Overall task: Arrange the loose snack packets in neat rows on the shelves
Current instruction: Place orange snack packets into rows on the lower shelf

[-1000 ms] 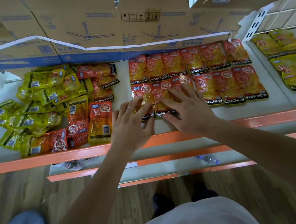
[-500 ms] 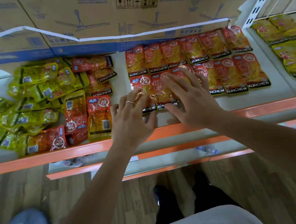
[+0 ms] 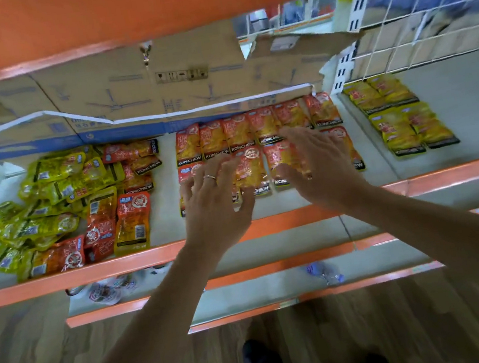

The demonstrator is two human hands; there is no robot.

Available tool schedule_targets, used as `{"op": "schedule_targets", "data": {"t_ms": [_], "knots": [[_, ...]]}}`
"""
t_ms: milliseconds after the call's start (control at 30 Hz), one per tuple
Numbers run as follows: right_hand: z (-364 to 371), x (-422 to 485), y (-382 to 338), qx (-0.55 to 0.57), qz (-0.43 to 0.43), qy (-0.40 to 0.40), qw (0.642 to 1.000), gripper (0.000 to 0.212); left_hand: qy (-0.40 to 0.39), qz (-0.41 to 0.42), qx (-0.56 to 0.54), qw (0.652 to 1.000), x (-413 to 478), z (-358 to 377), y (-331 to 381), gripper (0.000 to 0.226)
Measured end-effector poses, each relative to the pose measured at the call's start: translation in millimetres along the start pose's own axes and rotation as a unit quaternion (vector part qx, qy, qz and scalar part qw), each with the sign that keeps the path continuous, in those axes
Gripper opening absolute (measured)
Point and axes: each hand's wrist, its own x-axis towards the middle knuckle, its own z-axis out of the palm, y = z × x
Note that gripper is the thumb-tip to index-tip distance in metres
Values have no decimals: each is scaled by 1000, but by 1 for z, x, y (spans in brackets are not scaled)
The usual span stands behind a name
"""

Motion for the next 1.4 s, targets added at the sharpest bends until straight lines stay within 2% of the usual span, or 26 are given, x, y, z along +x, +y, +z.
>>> {"op": "schedule_targets", "data": {"t_ms": [100, 267, 367, 533, 633, 700, 867, 1000, 1133, 1267, 1400], "knots": [[-42, -19, 38, -30, 16, 20, 999, 72, -5, 27, -8, 1000, 10, 10, 55, 49], [-114, -63, 109, -55, 88, -6, 995, 83, 26, 87, -9, 996, 23, 32, 155, 48], [-157, -88, 147, -65, 100, 18, 993, 77, 43, 113, -39, 992, 34, 42, 209, 45], [-216, -120, 197, 17, 178, 16, 984, 91, -6, 117, -66, 991, 48, 61, 289, 51], [-240, -134, 228, 50, 236, 28, 970, 63, -35, 142, -65, 987, 56, 74, 326, 54], [-252, -142, 247, 33, 255, 36, 966, 54, -41, 158, -76, 984, 63, 84, 348, 53], [-274, -159, 289, 35, 307, 56, 949, 53, -42, 205, -87, 974, 85, 114, 396, 51], [-294, -164, 315, 22, 344, 73, 936, 63, -72, 237, -97, 964, 110, 145, 433, 53], [-319, -166, 341, 6, 368, 89, 926, 55, -108, 268, -113, 951, 141, 175, 477, 57], [-340, -162, 364, -69, 371, 90, 922, 52, -106, 309, -128, 937, 174, 199, 516, 58], [-345, -166, 387, -82, 383, 123, 912, 49, -108, 342, -148, 922, 193, 222, 548, 63]]}}
